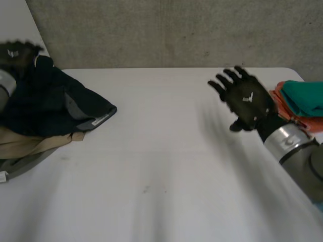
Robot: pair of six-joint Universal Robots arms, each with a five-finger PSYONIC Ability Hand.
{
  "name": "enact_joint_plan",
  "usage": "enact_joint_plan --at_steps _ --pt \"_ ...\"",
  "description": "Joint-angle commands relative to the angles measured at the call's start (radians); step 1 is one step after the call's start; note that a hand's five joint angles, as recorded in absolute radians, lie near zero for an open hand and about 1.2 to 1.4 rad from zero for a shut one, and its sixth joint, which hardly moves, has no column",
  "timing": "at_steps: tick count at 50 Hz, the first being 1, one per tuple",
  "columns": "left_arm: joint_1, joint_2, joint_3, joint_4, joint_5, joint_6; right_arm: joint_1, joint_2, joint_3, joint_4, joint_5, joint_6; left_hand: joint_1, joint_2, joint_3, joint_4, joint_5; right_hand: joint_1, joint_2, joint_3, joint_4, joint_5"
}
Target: Fold the laundry.
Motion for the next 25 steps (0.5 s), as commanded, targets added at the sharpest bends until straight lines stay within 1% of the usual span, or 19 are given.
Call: enact_joint_plan --at_steps 1,3,4,5,6,9,10,11,12,13,16,17,18,19,20,21,22,25 --pt "0.042 -0.203 0.059 0.045 0.002 0.169 -0.025 0.008 0.056 0.013 0.011 -0.014 0.149 0.139 0.143 0.143 0.138 -0.054 -0.040 -0.040 -0.042 -0.048" --pt "0.035 -0.231 0.068 0.043 0.002 0.183 -0.033 0.008 0.060 0.016 0.013 -0.012 0.395 0.385 0.389 0.389 0.384 -0.054 -0.040 -0.040 -0.042 -0.048" --pt "0.031 -0.234 0.070 0.041 0.002 0.183 -0.039 0.008 0.062 0.021 0.013 -0.012 0.576 0.566 0.570 0.570 0.565 -0.054 -0.040 -0.040 -0.042 -0.048" --pt "0.028 -0.234 0.069 0.043 0.002 0.183 -0.044 0.008 0.060 0.024 0.013 -0.012 0.804 0.795 0.798 0.798 0.793 -0.054 -0.040 -0.040 -0.042 -0.048" --pt "0.016 -0.234 0.065 0.049 -0.001 0.178 -0.045 0.006 0.060 0.026 0.014 -0.012 1.178 1.169 1.172 1.172 1.167 -0.054 -0.040 -0.040 -0.042 -0.048" --pt "-0.024 -0.220 0.062 0.060 -0.012 0.169 -0.049 0.006 0.060 0.035 0.014 -0.010 1.182 1.173 1.176 1.176 1.171 -0.054 -0.040 -0.040 -0.042 -0.048" --pt "-0.062 -0.190 0.056 0.070 -0.021 0.148 -0.049 0.005 0.060 0.035 0.016 -0.010 1.182 1.173 1.176 1.176 1.171 -0.054 -0.040 -0.040 -0.042 -0.048" --pt "-0.083 -0.164 0.050 0.078 -0.029 0.131 -0.049 0.005 0.060 0.035 0.016 -0.010 1.182 1.173 1.176 1.176 1.171 -0.054 -0.040 -0.040 -0.042 -0.048" --pt "-0.101 -0.135 0.043 0.084 -0.035 0.108 -0.049 0.000 0.060 0.036 0.018 -0.009 1.182 1.173 1.176 1.176 1.171 -0.054 -0.040 -0.040 -0.042 -0.048" --pt "-0.138 -0.074 0.014 0.100 -0.045 0.054 -0.049 -0.005 0.060 0.038 0.018 -0.007 1.182 1.173 1.176 1.176 1.171 -0.054 -0.040 -0.040 -0.042 -0.048" --pt "-0.201 0.020 -0.033 0.136 -0.047 -0.032 -0.049 -0.009 0.060 0.050 0.030 -0.007 1.182 1.173 1.176 1.176 1.171 -0.054 -0.040 -0.040 -0.042 -0.048" --pt "-0.254 0.077 -0.060 0.161 -0.049 -0.091 -0.049 -0.012 0.060 0.055 0.040 -0.006 1.182 1.173 1.176 1.176 1.171 -0.054 -0.040 -0.040 -0.042 -0.048" --pt "-0.273 0.094 -0.068 0.167 -0.049 -0.112 -0.050 -0.017 0.059 0.058 0.051 -0.006 1.182 1.173 1.176 1.176 1.171 -0.054 -0.040 -0.040 -0.042 -0.048" --pt "-0.332 0.123 -0.085 0.175 -0.046 -0.163 -0.050 -0.020 0.059 0.059 0.059 -0.004 1.182 1.173 1.176 1.176 1.171 -0.054 -0.040 -0.040 -0.042 -0.048" --pt "-0.368 0.135 -0.096 0.175 -0.044 -0.191 -0.055 -0.031 0.059 0.062 0.079 -0.003 1.182 1.173 1.176 1.176 1.171 -0.054 -0.040 -0.040 -0.042 -0.048" --pt "-0.380 0.139 -0.097 0.175 -0.045 -0.201 -0.056 -0.034 0.059 0.064 0.091 -0.003 1.182 1.173 1.176 1.176 1.171 -0.054 -0.040 -0.040 -0.042 -0.048" --pt "-0.435 0.142 -0.108 0.173 -0.045 -0.237 -0.056 -0.037 0.059 0.065 0.103 -0.003 1.182 1.173 1.176 1.176 1.171 -0.054 -0.040 -0.040 -0.042 -0.048" --pt "-0.527 0.139 -0.122 0.170 -0.052 -0.282 -0.059 -0.046 0.053 0.073 0.151 0.000 1.182 1.173 1.176 1.176 1.171 -0.054 -0.040 -0.040 -0.042 -0.048"
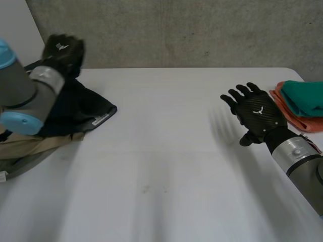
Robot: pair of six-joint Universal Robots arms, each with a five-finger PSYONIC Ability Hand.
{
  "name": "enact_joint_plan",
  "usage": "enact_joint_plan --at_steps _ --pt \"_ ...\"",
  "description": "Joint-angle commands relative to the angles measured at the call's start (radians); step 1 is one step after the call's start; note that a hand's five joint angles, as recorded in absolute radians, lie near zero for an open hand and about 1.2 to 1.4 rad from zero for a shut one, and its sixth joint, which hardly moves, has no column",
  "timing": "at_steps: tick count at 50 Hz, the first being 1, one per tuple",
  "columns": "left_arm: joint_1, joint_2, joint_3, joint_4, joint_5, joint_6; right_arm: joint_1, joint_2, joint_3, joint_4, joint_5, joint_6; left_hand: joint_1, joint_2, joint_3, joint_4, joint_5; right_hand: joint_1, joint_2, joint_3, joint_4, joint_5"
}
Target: Fold the laundry.
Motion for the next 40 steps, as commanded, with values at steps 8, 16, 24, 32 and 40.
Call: enact_joint_plan --at_steps 8,16,24,32,40 --pt "-0.461 -0.050 -0.039 0.010 -0.072 -0.247 -0.007 -0.031 -0.010 0.033 0.135 0.006 0.243 0.201 0.210 0.194 0.233 -0.054 -0.040 -0.040 -0.042 -0.048" --pt "-0.388 -0.046 -0.010 -0.003 -0.113 -0.175 -0.008 -0.028 -0.003 0.038 0.132 0.008 -0.979 -1.021 -1.012 -1.027 -0.989 -0.054 -0.040 -0.040 -0.042 -0.048" --pt "-0.053 0.012 -0.107 -0.114 -0.115 0.147 -0.005 -0.022 -0.008 0.038 0.126 0.005 -0.979 -1.021 -1.012 -1.027 -0.989 -0.054 -0.040 -0.040 -0.042 -0.048" --pt "0.151 -0.059 -0.119 -0.105 -0.107 0.405 -0.005 -0.013 -0.005 0.038 0.124 0.005 -0.979 -1.021 -1.012 -1.027 -0.989 -0.054 -0.040 -0.040 -0.042 -0.048" --pt "0.232 -0.197 -0.082 0.076 -0.096 0.497 0.000 0.018 -0.005 0.038 0.124 0.005 -0.882 -0.924 -0.915 -0.931 -0.892 -0.054 -0.040 -0.040 -0.042 -0.048"
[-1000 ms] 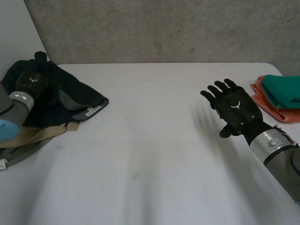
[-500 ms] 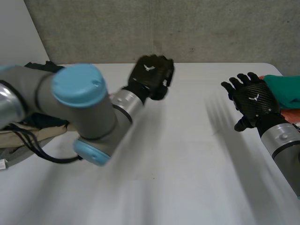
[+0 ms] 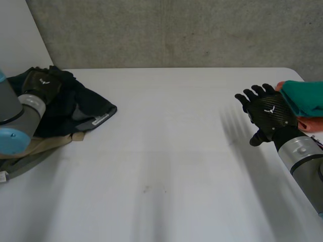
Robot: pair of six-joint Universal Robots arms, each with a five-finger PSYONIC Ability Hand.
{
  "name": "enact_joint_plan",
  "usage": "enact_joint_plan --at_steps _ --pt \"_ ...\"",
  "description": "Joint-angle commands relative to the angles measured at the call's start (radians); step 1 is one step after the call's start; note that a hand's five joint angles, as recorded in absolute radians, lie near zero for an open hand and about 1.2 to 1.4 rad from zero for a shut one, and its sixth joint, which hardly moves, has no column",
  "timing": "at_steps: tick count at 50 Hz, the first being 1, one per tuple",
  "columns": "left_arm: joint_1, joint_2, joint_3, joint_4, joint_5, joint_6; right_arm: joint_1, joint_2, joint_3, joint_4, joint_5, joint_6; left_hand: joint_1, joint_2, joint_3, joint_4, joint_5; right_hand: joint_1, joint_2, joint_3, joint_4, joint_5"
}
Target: Fold the laundry.
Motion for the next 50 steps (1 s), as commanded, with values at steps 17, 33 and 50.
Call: enact_joint_plan --at_steps 17,33,50 --pt "-0.140 0.062 0.022 0.194 -0.010 -0.237 -0.002 0.023 -0.003 0.000 0.002 -0.001 1.211 1.190 1.183 1.195 1.176 -0.054 -0.040 -0.040 -0.042 -0.048" --pt "-0.586 0.148 0.097 0.145 -0.055 -0.670 -0.019 0.007 -0.003 0.000 0.016 0.003 1.211 1.190 1.183 1.195 1.176 -0.054 -0.040 -0.040 -0.042 -0.048" --pt "-0.772 -0.032 0.068 0.125 -0.053 -0.671 -0.108 -0.013 -0.095 0.150 0.077 0.137 -0.011 -0.031 -0.039 -0.027 -0.046 -0.054 -0.040 -0.040 -0.042 -0.048"
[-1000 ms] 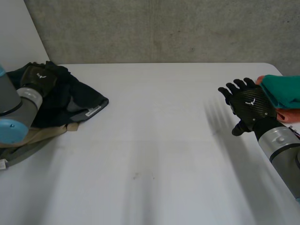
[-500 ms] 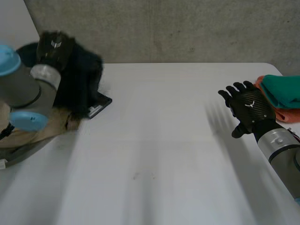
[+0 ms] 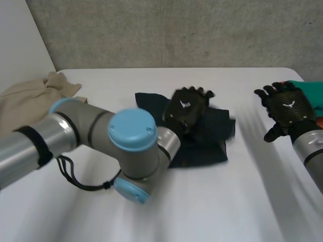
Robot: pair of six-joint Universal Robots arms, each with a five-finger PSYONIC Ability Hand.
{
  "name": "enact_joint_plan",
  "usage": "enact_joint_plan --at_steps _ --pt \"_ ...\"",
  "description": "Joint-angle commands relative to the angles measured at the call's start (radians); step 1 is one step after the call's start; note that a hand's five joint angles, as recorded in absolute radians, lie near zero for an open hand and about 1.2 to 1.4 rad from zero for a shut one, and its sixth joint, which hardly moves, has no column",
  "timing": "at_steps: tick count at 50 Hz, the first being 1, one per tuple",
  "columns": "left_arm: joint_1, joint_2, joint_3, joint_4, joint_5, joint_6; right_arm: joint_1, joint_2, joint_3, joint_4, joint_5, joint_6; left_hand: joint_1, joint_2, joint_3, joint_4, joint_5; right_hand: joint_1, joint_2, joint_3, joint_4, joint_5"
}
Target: Fold the laundry.
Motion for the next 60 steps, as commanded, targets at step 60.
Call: enact_joint_plan --at_steps 60 --pt "0.198 0.156 0.092 0.155 -0.038 0.333 0.372 0.156 -0.595 0.204 0.244 0.090 1.036 0.925 0.917 0.928 0.938 1.168 1.182 1.181 1.179 1.174"
